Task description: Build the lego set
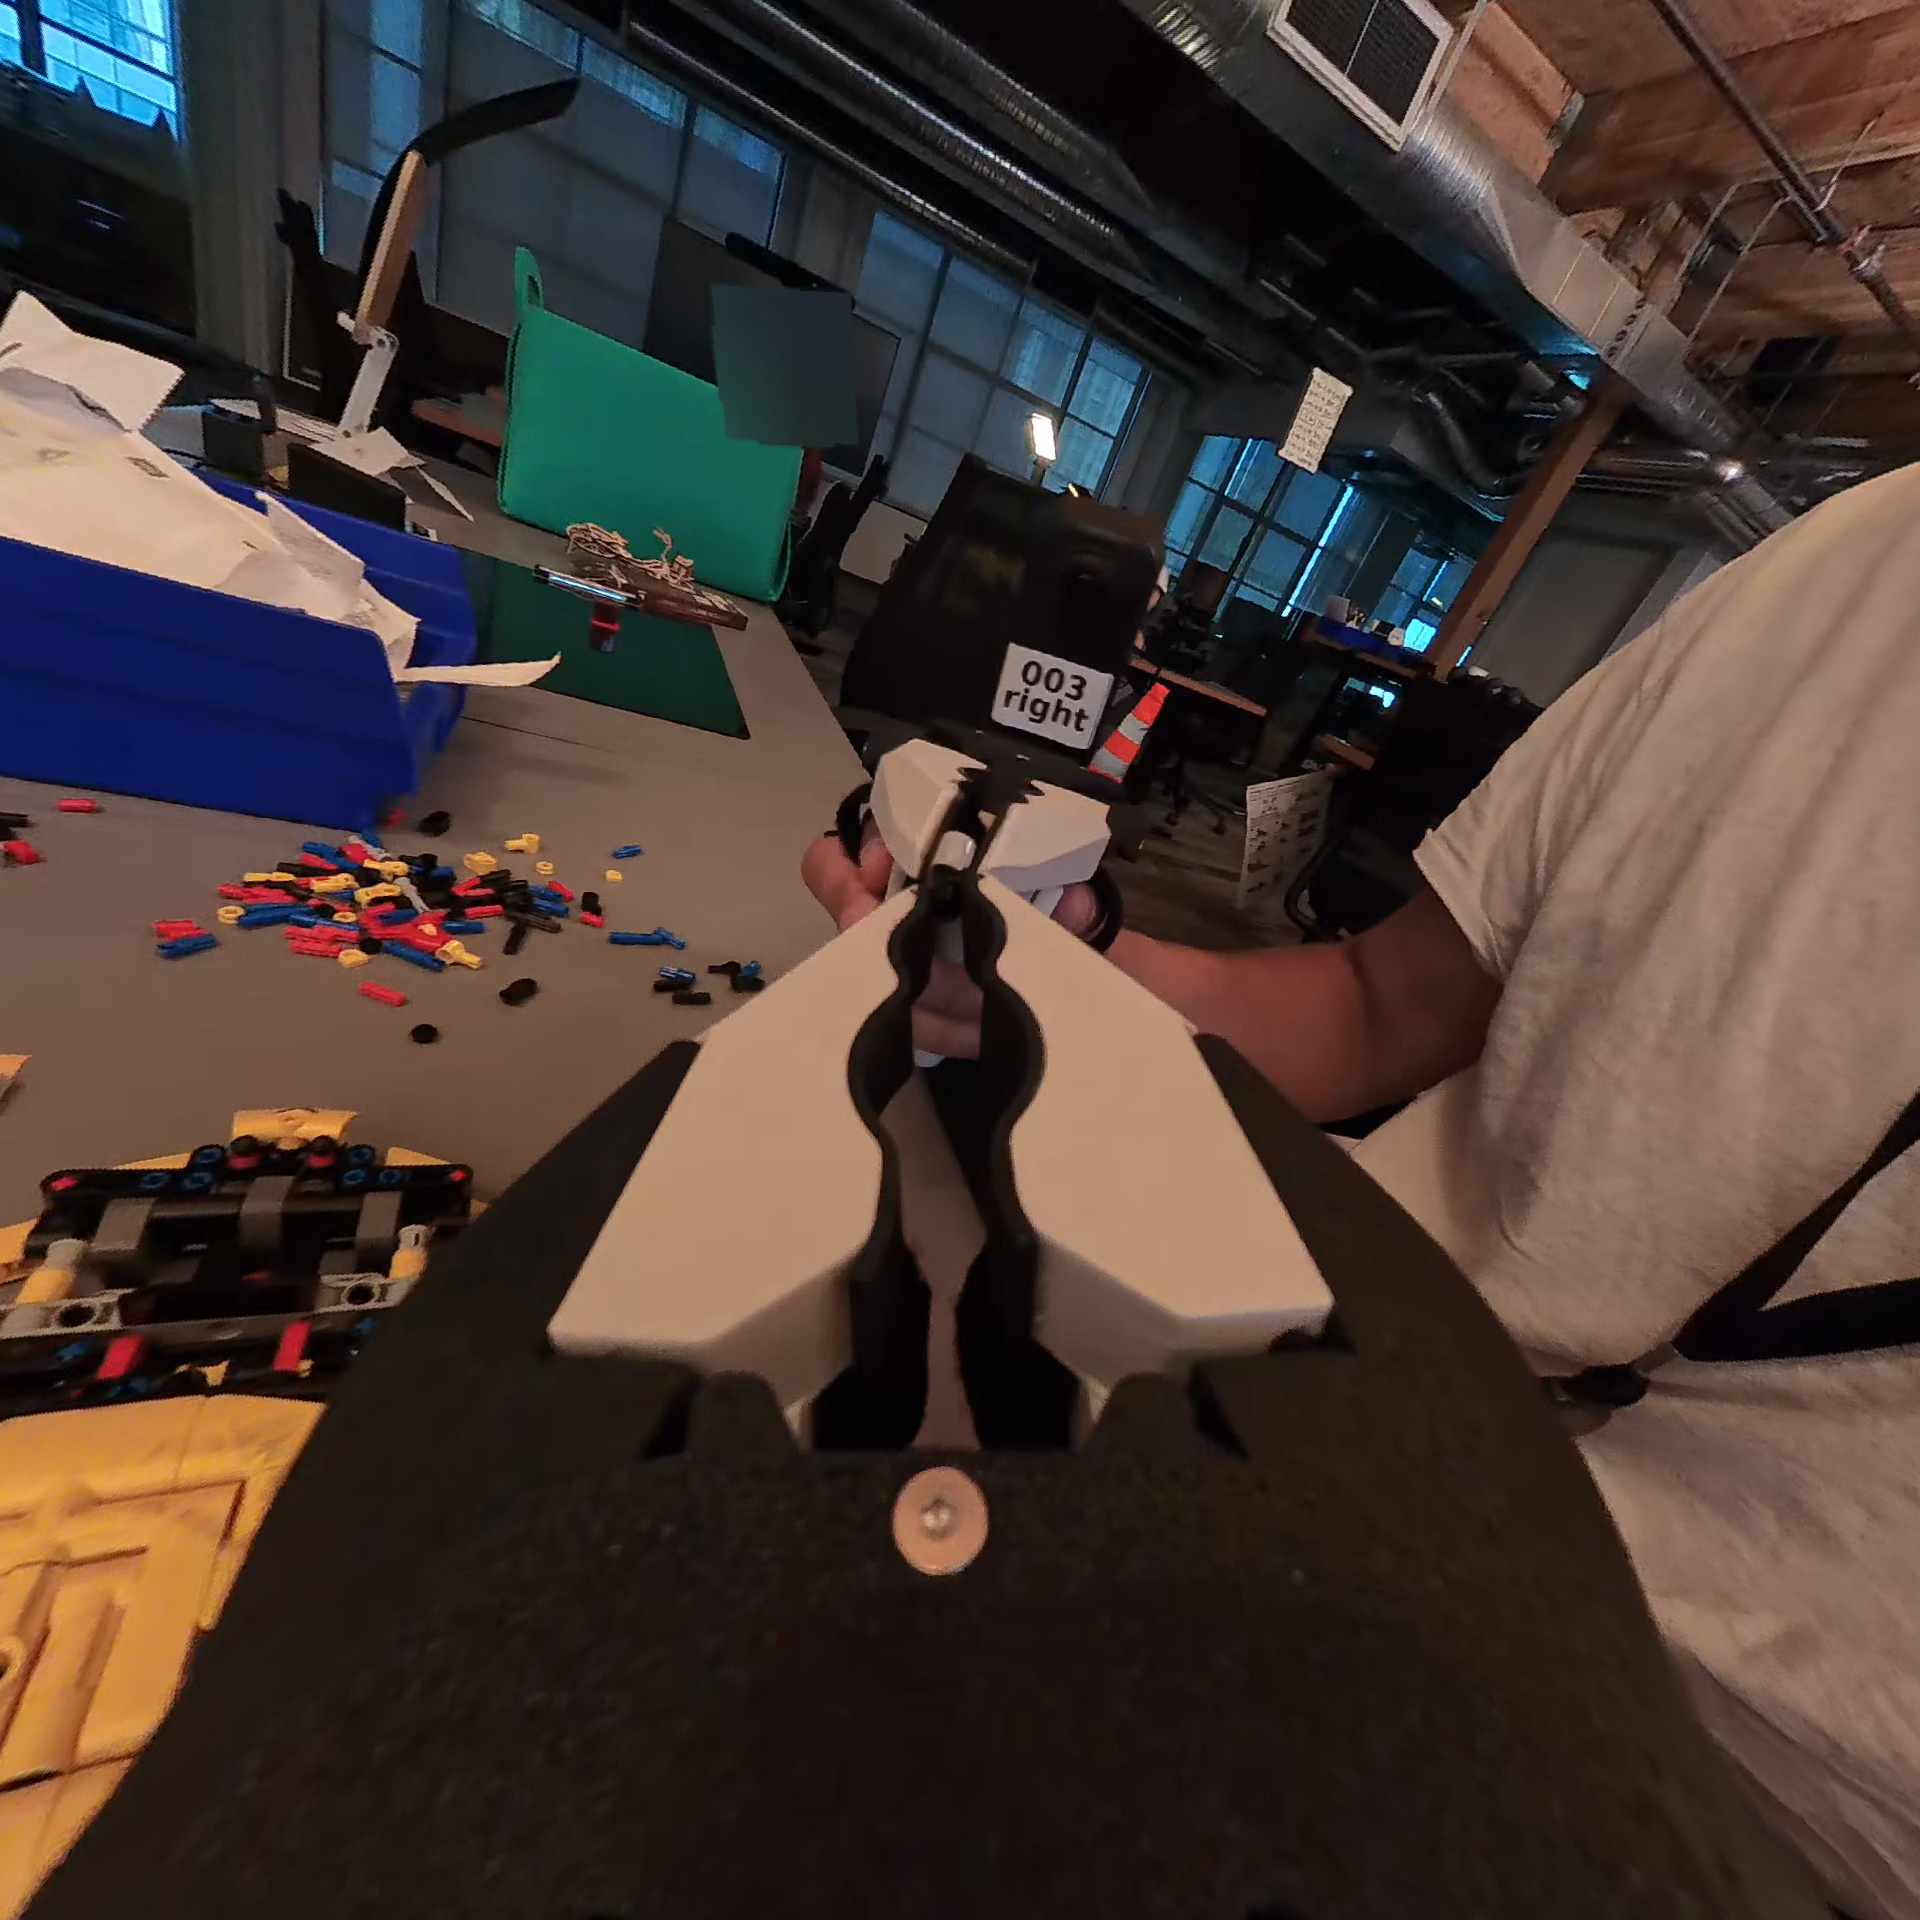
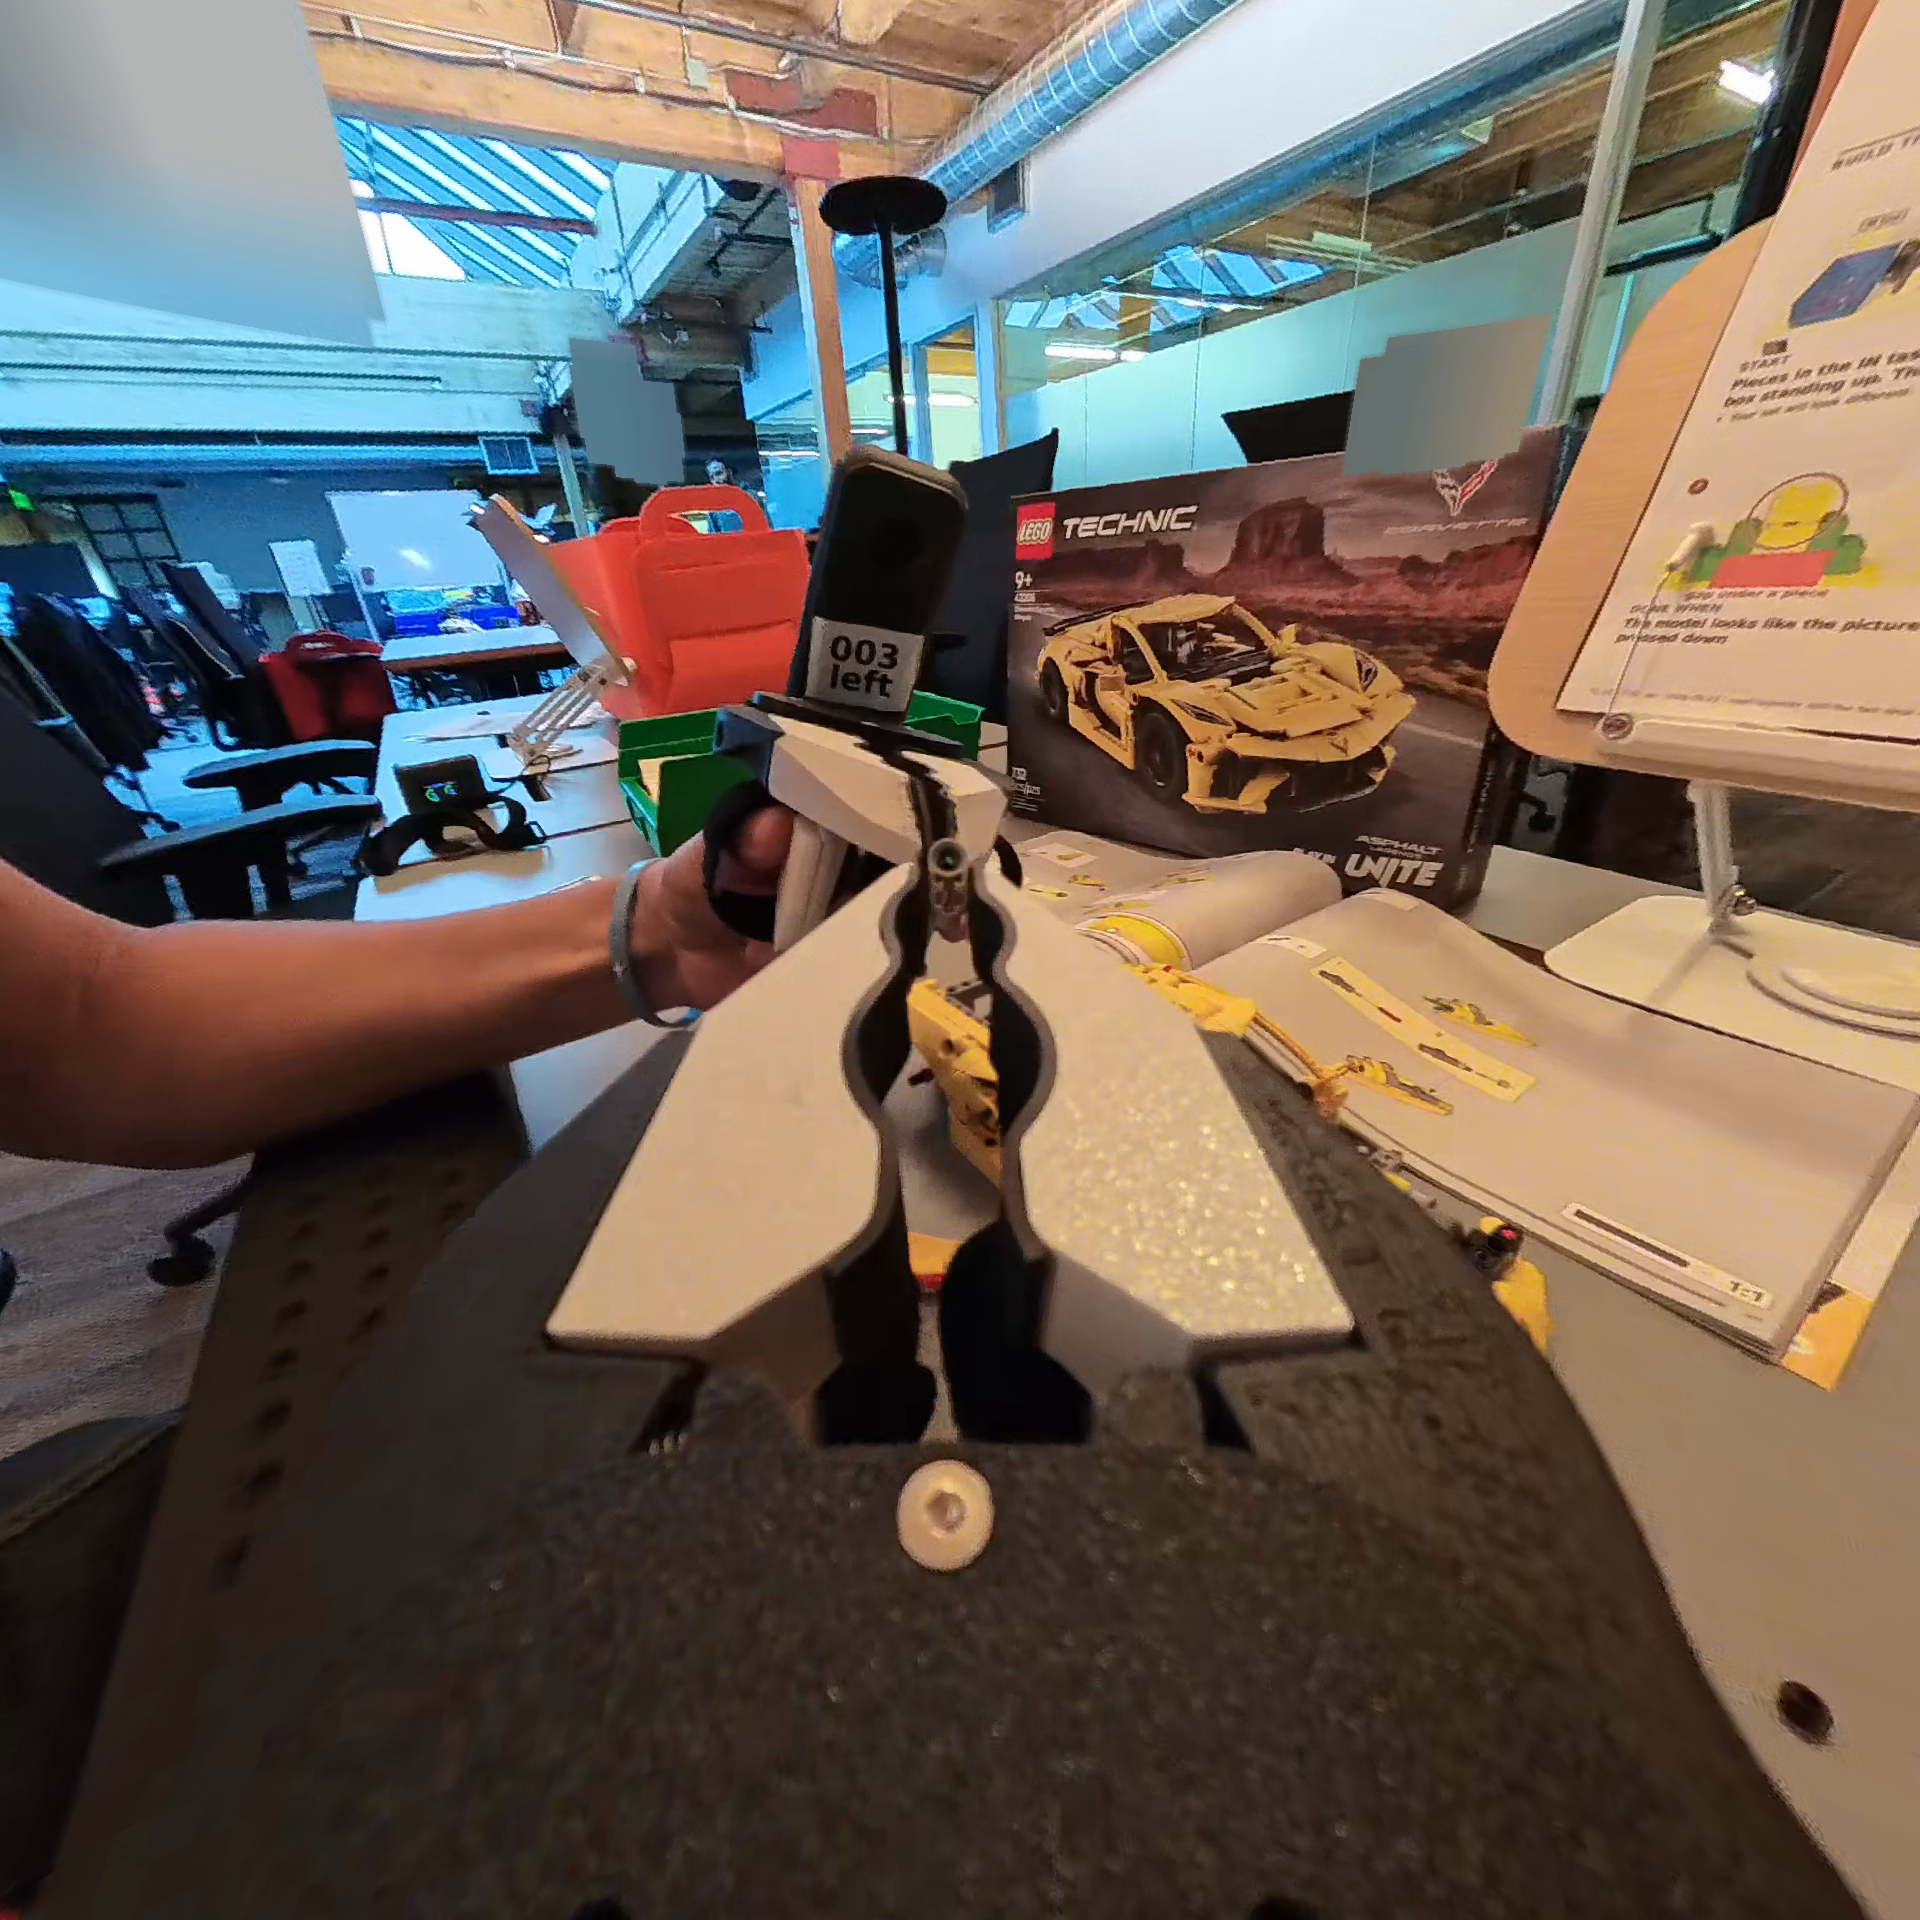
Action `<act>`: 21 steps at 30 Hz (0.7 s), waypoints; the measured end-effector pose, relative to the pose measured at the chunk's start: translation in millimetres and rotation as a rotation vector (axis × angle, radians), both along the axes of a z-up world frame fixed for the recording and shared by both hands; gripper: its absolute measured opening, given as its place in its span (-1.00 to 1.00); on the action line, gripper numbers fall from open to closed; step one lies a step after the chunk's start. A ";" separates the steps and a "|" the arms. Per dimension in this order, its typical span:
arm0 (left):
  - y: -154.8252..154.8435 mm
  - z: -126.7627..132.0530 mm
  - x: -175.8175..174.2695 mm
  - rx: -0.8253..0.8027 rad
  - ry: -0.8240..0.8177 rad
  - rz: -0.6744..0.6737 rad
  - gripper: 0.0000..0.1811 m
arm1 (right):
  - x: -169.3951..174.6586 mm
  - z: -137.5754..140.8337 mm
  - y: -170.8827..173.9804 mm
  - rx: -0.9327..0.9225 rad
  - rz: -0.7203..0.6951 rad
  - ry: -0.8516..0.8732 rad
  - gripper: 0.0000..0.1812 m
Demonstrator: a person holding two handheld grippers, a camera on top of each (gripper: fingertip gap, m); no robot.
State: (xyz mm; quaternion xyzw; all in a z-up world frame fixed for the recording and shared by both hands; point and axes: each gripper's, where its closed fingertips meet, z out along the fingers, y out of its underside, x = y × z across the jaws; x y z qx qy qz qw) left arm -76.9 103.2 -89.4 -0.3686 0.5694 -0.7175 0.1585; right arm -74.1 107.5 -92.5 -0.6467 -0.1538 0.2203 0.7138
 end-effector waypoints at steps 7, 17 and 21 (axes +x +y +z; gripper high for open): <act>-3.4 0.0 -1.7 -0.008 0.001 -0.024 -0.96 | -2.6 -1.3 -3.2 -0.021 0.115 0.119 -0.94; -5.9 -2.2 -0.9 0.015 0.014 -0.023 -0.96 | -6.0 -6.4 -1.9 -0.024 0.131 0.091 -0.94; 3.4 3.1 -2.6 0.001 0.001 0.006 -0.96 | 2.6 -7.3 5.0 0.042 -0.018 -0.148 -0.94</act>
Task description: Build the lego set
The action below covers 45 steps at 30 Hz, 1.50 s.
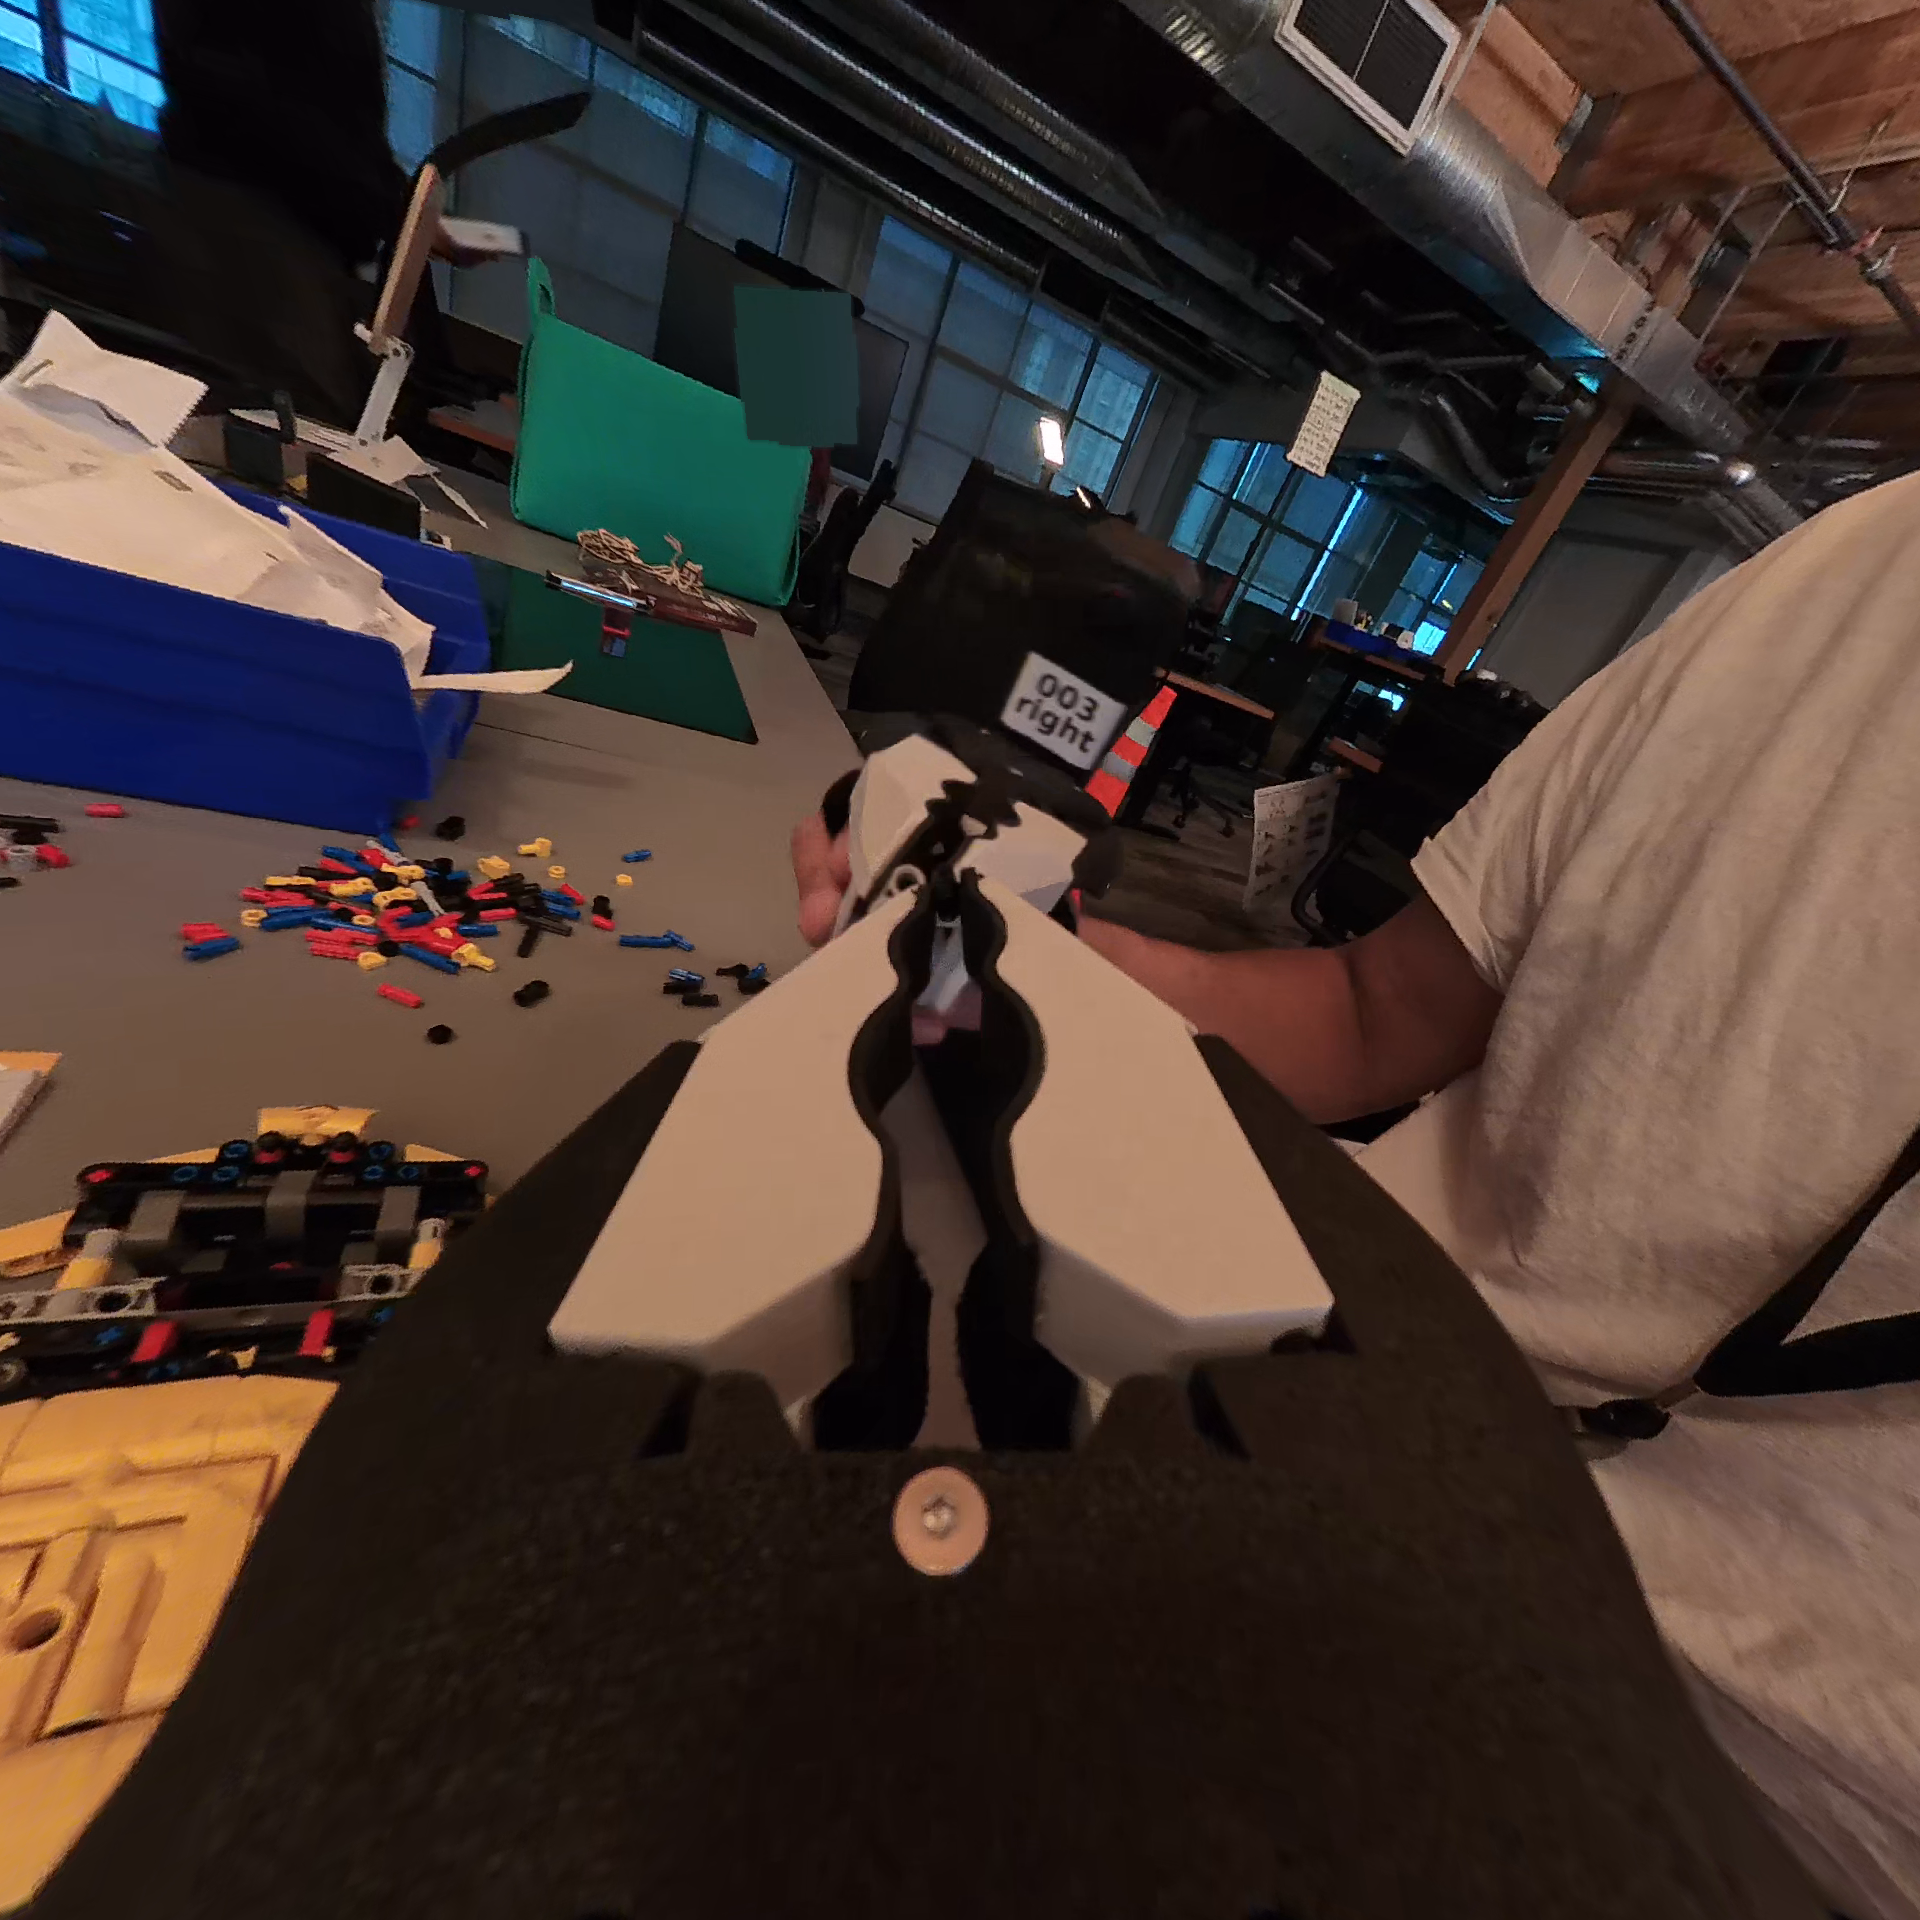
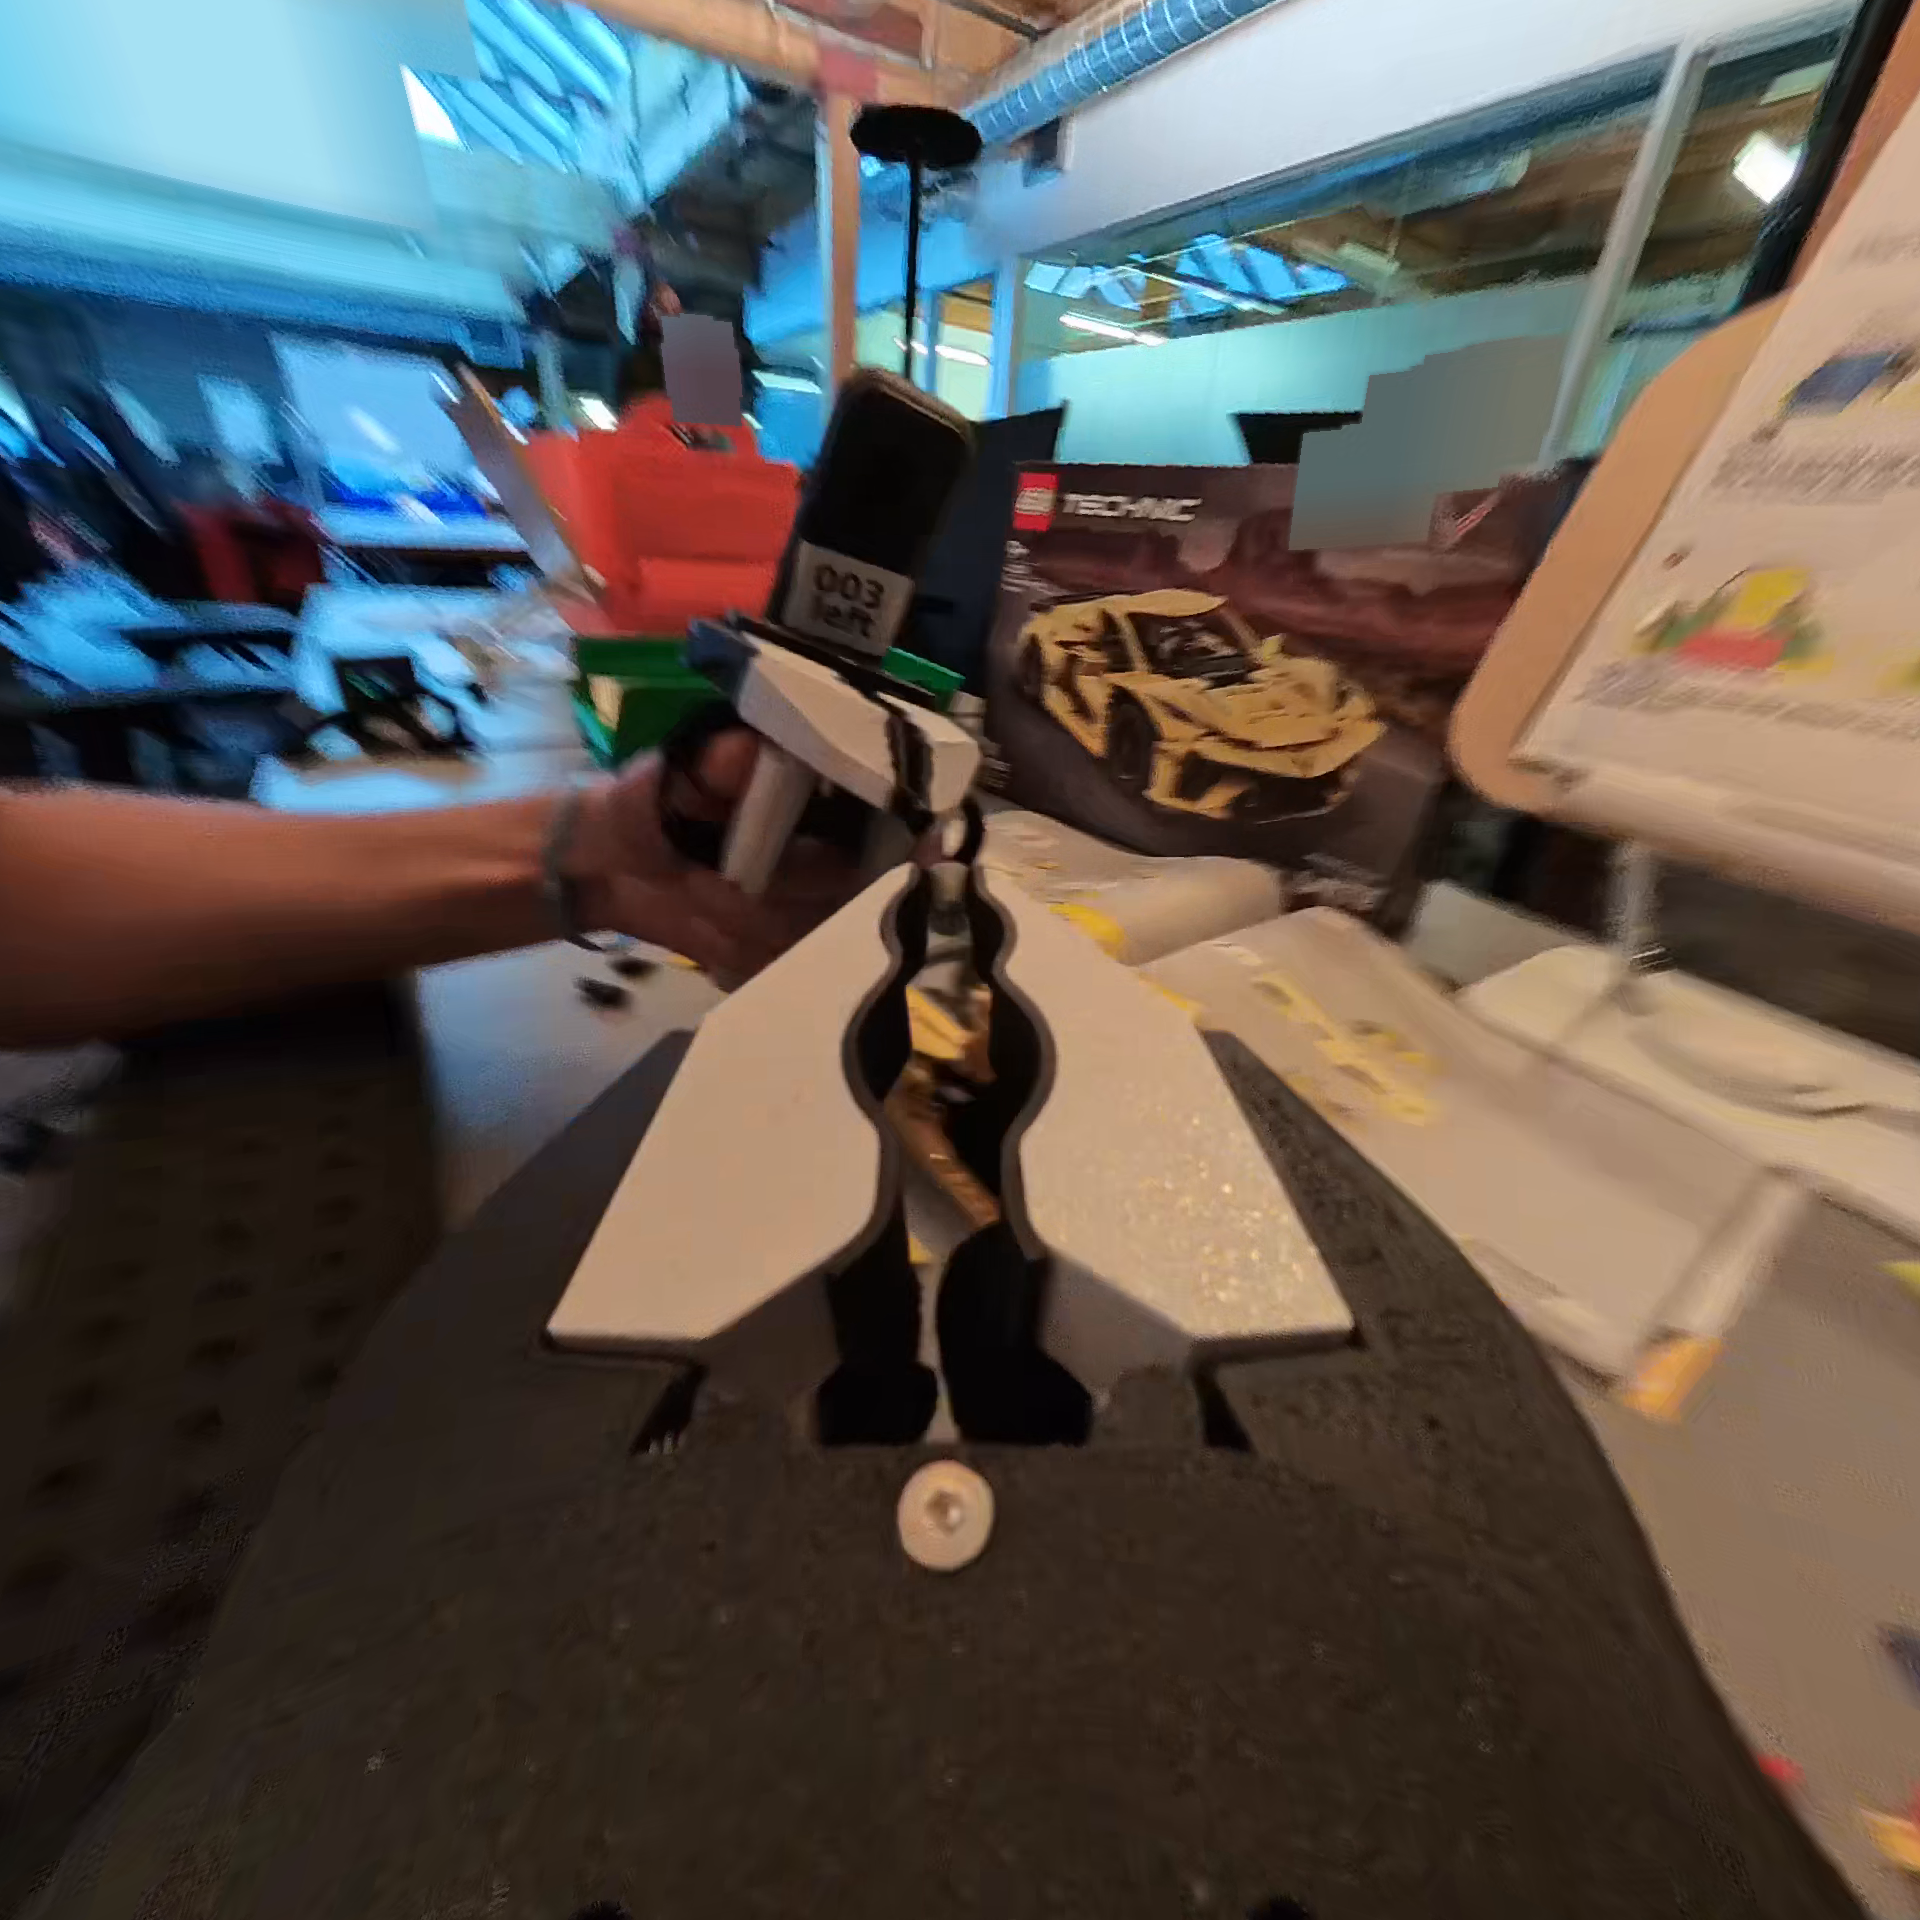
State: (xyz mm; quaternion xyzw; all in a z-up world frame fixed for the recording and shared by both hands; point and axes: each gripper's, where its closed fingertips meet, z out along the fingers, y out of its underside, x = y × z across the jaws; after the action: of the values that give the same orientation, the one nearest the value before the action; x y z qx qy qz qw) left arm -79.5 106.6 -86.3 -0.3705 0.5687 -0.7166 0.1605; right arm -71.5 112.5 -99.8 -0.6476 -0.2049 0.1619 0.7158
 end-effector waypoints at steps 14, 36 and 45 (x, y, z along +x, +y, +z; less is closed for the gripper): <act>5.3 -18.0 12.9 0.139 0.057 0.112 -0.95 | 13.4 -10.4 12.0 0.134 -0.381 -1.017 -0.94; 4.7 -15.5 5.4 0.108 0.056 0.059 -0.96 | -9.9 -3.3 -1.8 -0.293 0.258 0.287 -0.94; -20.5 -33.4 -3.3 0.305 0.066 -0.023 -0.95 | -12.5 -25.4 -20.2 -0.481 0.368 0.186 -0.94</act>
State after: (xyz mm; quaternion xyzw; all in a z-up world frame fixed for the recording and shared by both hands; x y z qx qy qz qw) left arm -82.8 86.1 -119.6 -0.3586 0.6802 -0.6112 0.1878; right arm -84.0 92.3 -125.3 -0.7327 -0.2081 0.3912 0.5166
